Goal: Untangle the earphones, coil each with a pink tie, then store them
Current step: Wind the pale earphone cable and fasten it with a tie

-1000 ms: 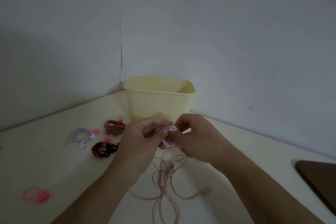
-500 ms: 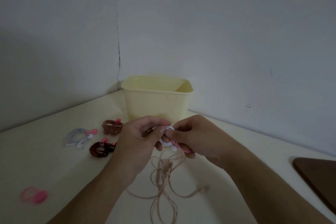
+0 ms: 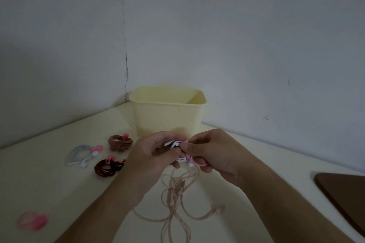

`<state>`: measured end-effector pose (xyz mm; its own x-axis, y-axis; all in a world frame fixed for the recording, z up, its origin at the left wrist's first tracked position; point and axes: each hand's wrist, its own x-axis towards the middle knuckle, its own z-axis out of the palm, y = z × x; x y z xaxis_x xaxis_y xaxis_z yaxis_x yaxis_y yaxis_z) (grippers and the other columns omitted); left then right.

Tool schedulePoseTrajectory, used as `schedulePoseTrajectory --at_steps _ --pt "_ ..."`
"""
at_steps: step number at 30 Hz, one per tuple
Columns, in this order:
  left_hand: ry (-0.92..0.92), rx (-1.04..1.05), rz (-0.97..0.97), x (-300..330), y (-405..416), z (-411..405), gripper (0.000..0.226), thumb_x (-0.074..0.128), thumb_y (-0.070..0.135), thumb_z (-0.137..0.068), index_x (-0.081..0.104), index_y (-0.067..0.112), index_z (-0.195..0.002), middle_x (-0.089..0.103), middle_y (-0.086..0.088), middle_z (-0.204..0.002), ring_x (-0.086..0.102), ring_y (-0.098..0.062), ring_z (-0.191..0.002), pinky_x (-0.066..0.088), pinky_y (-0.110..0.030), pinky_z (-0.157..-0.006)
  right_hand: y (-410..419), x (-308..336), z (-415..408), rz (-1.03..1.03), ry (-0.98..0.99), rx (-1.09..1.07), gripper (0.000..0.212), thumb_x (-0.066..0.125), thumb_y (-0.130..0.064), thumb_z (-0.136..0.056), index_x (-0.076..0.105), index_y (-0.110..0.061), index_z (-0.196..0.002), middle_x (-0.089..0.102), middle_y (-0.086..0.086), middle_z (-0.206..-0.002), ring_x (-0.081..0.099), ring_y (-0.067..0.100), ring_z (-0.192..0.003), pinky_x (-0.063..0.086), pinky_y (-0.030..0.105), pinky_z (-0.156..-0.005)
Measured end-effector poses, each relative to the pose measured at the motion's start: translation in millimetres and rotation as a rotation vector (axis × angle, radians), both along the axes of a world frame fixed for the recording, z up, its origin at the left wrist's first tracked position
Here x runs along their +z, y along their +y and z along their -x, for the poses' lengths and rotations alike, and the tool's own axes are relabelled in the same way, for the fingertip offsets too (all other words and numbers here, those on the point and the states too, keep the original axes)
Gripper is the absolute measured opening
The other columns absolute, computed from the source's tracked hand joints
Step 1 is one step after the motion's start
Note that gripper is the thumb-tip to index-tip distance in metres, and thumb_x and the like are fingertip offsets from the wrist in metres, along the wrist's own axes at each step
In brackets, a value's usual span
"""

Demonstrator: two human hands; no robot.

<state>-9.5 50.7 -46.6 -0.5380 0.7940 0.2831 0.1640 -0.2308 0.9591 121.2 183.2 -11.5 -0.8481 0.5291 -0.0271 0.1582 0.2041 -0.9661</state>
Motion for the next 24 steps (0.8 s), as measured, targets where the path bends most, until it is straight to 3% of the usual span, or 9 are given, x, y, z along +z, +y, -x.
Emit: schedulePoseTrajectory --at_steps 4,7,11,14,19,24 --pt "0.025 -0.003 0.026 -0.5 0.9 -2.1 0.026 0.08 -0.001 -0.086 0.079 0.021 -0.1 0.079 -0.007 -0.097 0.075 -0.028 -0.087 0.06 -0.031 -0.074 0.7 -0.5 0.0 0.035 -0.013 -0.015 0.022 0.074 -0.017 -0.099 0.078 -0.001 -0.085 0.05 0.007 -0.057 0.039 0.015 -0.05 0.034 0.023 -0.046" --pt "0.043 0.029 0.021 -0.7 1.7 -2.9 0.025 0.08 -0.005 -0.084 0.078 0.017 -0.096 0.08 -0.004 -0.096 0.076 -0.02 -0.083 0.058 -0.025 -0.069 0.9 1.5 0.8 0.127 -0.036 -0.021 0.025 0.066 -0.017 -0.103 0.075 0.005 -0.096 0.059 0.019 -0.072 0.046 0.017 -0.051 0.04 0.024 -0.046" --pt "0.06 0.086 0.014 -0.6 1.7 -2.1 0.025 0.082 -0.002 -0.083 0.079 0.022 -0.091 0.08 -0.002 -0.093 0.072 -0.014 -0.072 0.054 -0.022 -0.066 4.3 3.6 2.4 0.3 -0.017 -0.043 0.026 0.048 0.007 -0.094 0.071 0.015 -0.103 0.06 0.024 -0.081 0.047 0.019 -0.053 0.044 0.024 -0.044" --pt "0.058 0.096 -0.002 -0.8 2.1 -2.5 0.025 0.084 0.001 -0.082 0.079 0.024 -0.088 0.08 -0.002 -0.092 0.073 -0.016 -0.074 0.055 -0.024 -0.066 4.7 2.6 1.8 0.27 -0.044 -0.01 0.026 0.051 0.014 -0.091 0.075 0.008 -0.097 0.058 0.021 -0.079 0.047 0.016 -0.054 0.045 0.022 -0.046" --pt "0.044 0.069 -0.018 0.1 1.1 -3.6 0.021 0.081 0.003 -0.085 0.079 0.024 -0.087 0.08 -0.003 -0.093 0.073 -0.017 -0.076 0.058 -0.027 -0.067 5.4 0.2 1.7 0.228 -0.029 -0.051 0.017 0.057 0.006 -0.099 0.074 0.004 -0.103 0.059 0.018 -0.075 0.048 0.012 -0.052 0.045 0.021 -0.046" --pt "0.014 0.066 -0.025 -3.1 4.2 -2.0 0.02 0.073 0.001 -0.092 0.079 0.018 -0.084 0.078 -0.007 -0.083 0.067 -0.019 -0.066 0.053 -0.028 -0.058 -1.4 2.0 3.6 0.187 -0.003 -0.125 0.019 0.053 0.002 -0.104 0.071 0.002 -0.096 0.054 0.005 -0.057 0.046 0.012 -0.047 0.042 0.022 -0.045"
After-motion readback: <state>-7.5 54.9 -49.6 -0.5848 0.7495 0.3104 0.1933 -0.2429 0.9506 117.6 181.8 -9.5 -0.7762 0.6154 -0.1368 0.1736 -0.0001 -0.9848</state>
